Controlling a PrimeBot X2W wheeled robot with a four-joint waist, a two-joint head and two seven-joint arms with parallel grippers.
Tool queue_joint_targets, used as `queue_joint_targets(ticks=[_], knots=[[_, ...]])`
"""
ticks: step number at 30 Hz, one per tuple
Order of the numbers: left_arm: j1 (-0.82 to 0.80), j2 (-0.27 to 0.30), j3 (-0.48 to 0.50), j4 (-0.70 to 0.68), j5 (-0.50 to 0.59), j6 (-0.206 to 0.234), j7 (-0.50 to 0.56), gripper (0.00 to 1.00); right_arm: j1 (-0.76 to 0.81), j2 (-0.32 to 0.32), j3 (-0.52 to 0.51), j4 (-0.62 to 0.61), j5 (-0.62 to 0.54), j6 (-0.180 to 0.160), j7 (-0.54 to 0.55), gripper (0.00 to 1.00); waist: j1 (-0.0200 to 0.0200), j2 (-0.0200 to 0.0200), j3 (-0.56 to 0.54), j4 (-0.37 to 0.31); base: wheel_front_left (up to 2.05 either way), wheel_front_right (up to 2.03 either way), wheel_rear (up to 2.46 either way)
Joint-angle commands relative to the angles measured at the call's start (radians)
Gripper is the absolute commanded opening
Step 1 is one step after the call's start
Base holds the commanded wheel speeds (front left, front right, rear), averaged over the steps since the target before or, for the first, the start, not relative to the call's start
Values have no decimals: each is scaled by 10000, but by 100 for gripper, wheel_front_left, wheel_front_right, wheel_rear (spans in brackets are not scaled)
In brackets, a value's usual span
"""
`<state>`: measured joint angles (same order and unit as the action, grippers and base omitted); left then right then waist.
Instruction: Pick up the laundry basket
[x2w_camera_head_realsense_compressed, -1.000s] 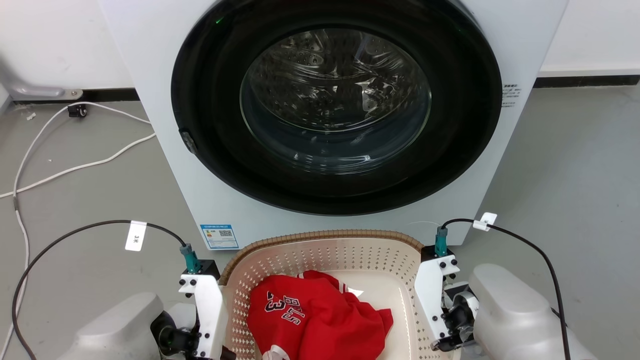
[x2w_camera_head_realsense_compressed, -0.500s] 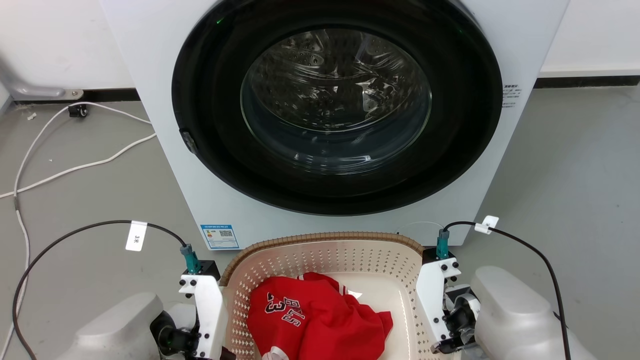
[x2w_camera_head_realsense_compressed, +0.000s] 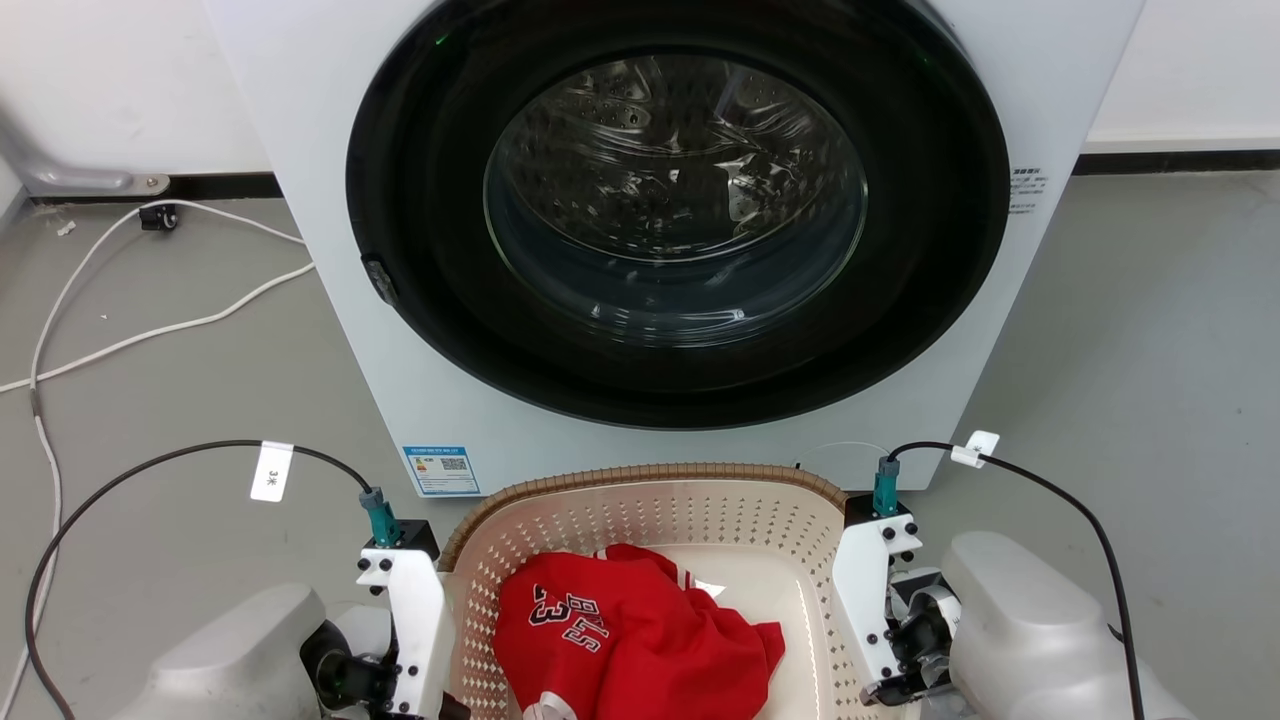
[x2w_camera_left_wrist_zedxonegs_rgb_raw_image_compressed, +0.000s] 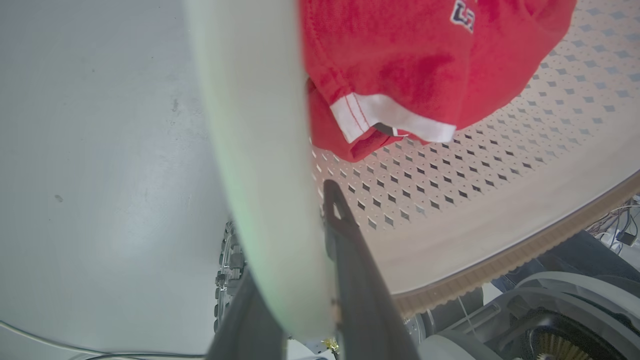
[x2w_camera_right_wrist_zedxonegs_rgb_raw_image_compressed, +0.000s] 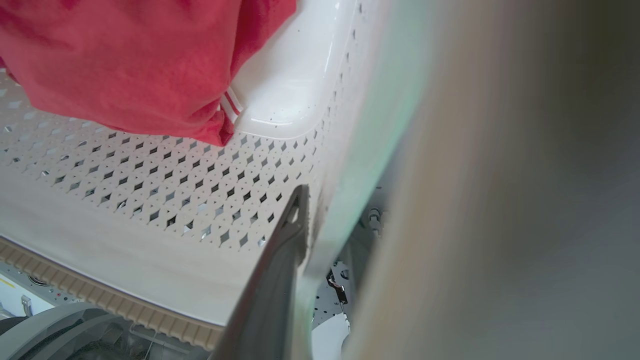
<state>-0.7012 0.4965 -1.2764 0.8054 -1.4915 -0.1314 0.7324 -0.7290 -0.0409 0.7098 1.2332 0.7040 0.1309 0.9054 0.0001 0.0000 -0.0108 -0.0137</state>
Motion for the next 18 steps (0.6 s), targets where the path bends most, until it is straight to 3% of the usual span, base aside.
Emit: queue_joint_targets(ticks=[1, 18], knots=[[-122, 163, 17, 107, 18, 21, 35, 0, -148, -169, 56, 81, -10, -2, -38, 0, -1, 0, 11, 2, 0, 0, 0], [-219, 157, 18, 118, 10, 21, 32, 0, -217, -171, 174, 255, 280, -2, -61, 0, -1, 0, 96, 26, 0, 0, 0]])
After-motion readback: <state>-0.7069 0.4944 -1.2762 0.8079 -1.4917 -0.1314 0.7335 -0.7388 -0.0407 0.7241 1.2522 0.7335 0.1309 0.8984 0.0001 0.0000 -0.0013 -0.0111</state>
